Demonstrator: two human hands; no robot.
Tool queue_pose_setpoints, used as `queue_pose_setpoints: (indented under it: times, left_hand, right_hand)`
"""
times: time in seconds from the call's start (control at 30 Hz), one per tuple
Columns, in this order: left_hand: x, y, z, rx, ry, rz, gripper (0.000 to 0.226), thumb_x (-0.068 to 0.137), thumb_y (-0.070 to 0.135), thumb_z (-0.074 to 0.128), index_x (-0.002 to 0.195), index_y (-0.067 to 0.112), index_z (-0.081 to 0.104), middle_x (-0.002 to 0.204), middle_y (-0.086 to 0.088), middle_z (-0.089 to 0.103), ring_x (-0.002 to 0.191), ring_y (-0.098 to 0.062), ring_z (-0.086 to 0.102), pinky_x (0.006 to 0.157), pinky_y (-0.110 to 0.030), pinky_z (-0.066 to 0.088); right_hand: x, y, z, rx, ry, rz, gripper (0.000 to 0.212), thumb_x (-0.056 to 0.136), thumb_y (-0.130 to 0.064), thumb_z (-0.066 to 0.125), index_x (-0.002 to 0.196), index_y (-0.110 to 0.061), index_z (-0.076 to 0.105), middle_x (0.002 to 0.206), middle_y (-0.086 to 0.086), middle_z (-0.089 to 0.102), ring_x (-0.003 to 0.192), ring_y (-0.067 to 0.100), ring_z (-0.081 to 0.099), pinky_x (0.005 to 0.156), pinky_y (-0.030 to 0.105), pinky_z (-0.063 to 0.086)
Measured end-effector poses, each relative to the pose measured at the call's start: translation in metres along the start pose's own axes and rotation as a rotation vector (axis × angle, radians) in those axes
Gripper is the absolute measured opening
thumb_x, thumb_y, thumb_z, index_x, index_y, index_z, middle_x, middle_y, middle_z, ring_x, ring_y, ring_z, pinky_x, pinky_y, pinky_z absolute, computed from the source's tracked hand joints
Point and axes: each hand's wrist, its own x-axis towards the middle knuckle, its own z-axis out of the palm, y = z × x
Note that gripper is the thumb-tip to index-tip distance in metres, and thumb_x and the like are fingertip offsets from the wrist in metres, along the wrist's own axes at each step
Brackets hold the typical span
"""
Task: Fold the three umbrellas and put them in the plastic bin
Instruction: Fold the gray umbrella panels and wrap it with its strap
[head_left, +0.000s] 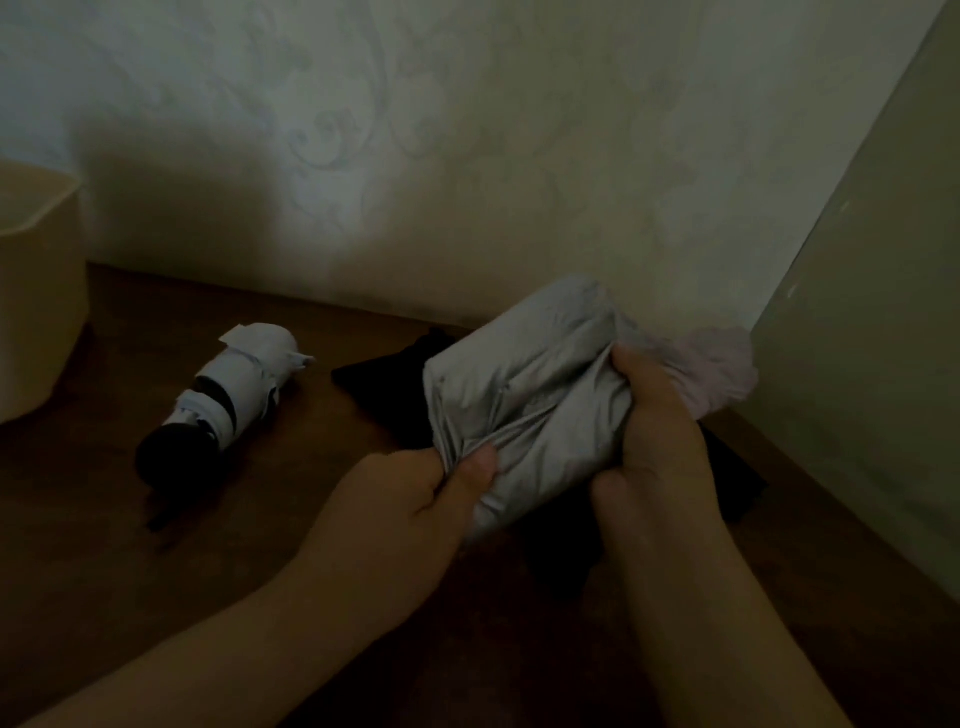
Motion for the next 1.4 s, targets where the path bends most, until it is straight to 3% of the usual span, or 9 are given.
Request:
queue_pose_setpoints:
  times: [0.07, 0.3, 0.43, 0.63, 0.7, 0.87, 1.03, 1.27, 1.4]
  left_hand:
    - [0.003, 0.002, 0.0, -0.248, -0.144, -0.162, 0.063, 0.079, 0.051, 0.044, 0.063, -0.007, 0.061, 0.055, -0.017, 0.062, 0.041, -0.016, 0.053, 0.045, -0.021, 0.043]
    - [0.005, 0.004, -0.002, -0.506, -0.532, -0.49, 0.052, 0.06, 0.059, 0.056, 0.079, 0.012, 0.069, 0.07, -0.019, 0.07, 0.048, -0.027, 0.063, 0.048, -0.029, 0.05]
    - [-0.002, 0.011, -0.003, -0.403, -0.392, -0.329, 0.049, 0.074, 0.058, 0.044, 0.047, 0.021, 0.062, 0.05, -0.007, 0.058, 0.033, -0.015, 0.047, 0.04, -0.022, 0.039]
    - [-0.002, -0.006, -0.003, 0.311, -0.009, 0.09, 0.069, 0.079, 0.078, 0.024, 0.052, 0.018, 0.044, 0.039, 0.005, 0.044, 0.043, -0.011, 0.049, 0.043, -0.018, 0.034]
    - [-0.003, -0.008, -0.003, 0.391, 0.003, 0.166, 0.068, 0.077, 0.076, 0.023, 0.057, 0.017, 0.05, 0.041, 0.004, 0.043, 0.046, -0.011, 0.052, 0.043, -0.016, 0.034]
    - [-0.003, 0.009, 0.004, -0.141, -0.165, -0.116, 0.03, 0.066, 0.057, 0.05, 0.07, 0.029, 0.06, 0.05, 0.013, 0.061, 0.043, -0.001, 0.056, 0.044, -0.012, 0.041]
    - [-0.002, 0.012, 0.001, -0.314, -0.216, -0.304, 0.044, 0.063, 0.055, 0.053, 0.07, 0.013, 0.062, 0.047, -0.003, 0.059, 0.038, -0.01, 0.055, 0.038, -0.015, 0.04]
    - [-0.005, 0.004, 0.003, 0.087, 0.008, -0.054, 0.042, 0.065, 0.069, 0.045, 0.067, 0.03, 0.058, 0.046, 0.016, 0.056, 0.049, 0.007, 0.054, 0.044, -0.008, 0.037]
    - [-0.005, -0.01, 0.007, 0.359, 0.067, 0.131, 0.079, 0.067, 0.087, 0.022, 0.097, 0.027, 0.065, 0.068, 0.009, 0.065, 0.071, -0.003, 0.06, 0.058, -0.014, 0.045]
  right_hand:
    - [0.0, -0.001, 0.0, -0.007, 0.032, -0.003, 0.041, 0.081, -0.027, 0.07, 0.12, -0.02, 0.057, 0.112, 0.005, 0.065, 0.097, 0.029, 0.064, 0.086, 0.046, 0.054]
    - [-0.002, -0.009, -0.001, -0.019, -0.03, 0.019, 0.013, 0.085, -0.016, 0.064, 0.097, -0.016, 0.061, 0.102, 0.004, 0.065, 0.092, 0.024, 0.063, 0.076, 0.035, 0.054]
    - [-0.004, -0.007, -0.001, 0.052, -0.126, 0.016, 0.034, 0.084, -0.018, 0.065, 0.117, -0.015, 0.06, 0.11, 0.008, 0.068, 0.099, 0.028, 0.066, 0.085, 0.043, 0.054]
    - [-0.002, 0.008, 0.003, 0.019, -0.168, -0.006, 0.084, 0.051, -0.042, 0.079, 0.128, -0.019, 0.056, 0.117, 0.006, 0.068, 0.102, 0.027, 0.067, 0.089, 0.052, 0.052]
    - [-0.001, 0.01, 0.003, 0.036, -0.143, 0.019, 0.08, 0.054, -0.039, 0.08, 0.128, -0.018, 0.056, 0.117, 0.007, 0.068, 0.101, 0.028, 0.067, 0.089, 0.052, 0.053]
    - [0.004, 0.001, -0.002, 0.038, -0.002, 0.024, 0.042, 0.082, -0.016, 0.07, 0.122, -0.009, 0.059, 0.11, 0.01, 0.067, 0.095, 0.028, 0.066, 0.085, 0.044, 0.055]
    - [-0.001, 0.011, 0.001, 0.063, -0.107, -0.001, 0.042, 0.084, -0.015, 0.066, 0.124, -0.008, 0.058, 0.117, 0.012, 0.066, 0.102, 0.028, 0.065, 0.091, 0.045, 0.052]
    - [-0.004, 0.022, 0.009, 0.076, -0.195, -0.013, 0.089, 0.048, -0.041, 0.084, 0.13, -0.02, 0.055, 0.119, 0.006, 0.066, 0.102, 0.025, 0.067, 0.088, 0.047, 0.054]
    - [-0.01, 0.025, 0.011, 0.041, -0.157, 0.091, 0.067, 0.067, -0.033, 0.077, 0.128, -0.016, 0.055, 0.113, 0.007, 0.067, 0.095, 0.027, 0.068, 0.072, 0.04, 0.059]
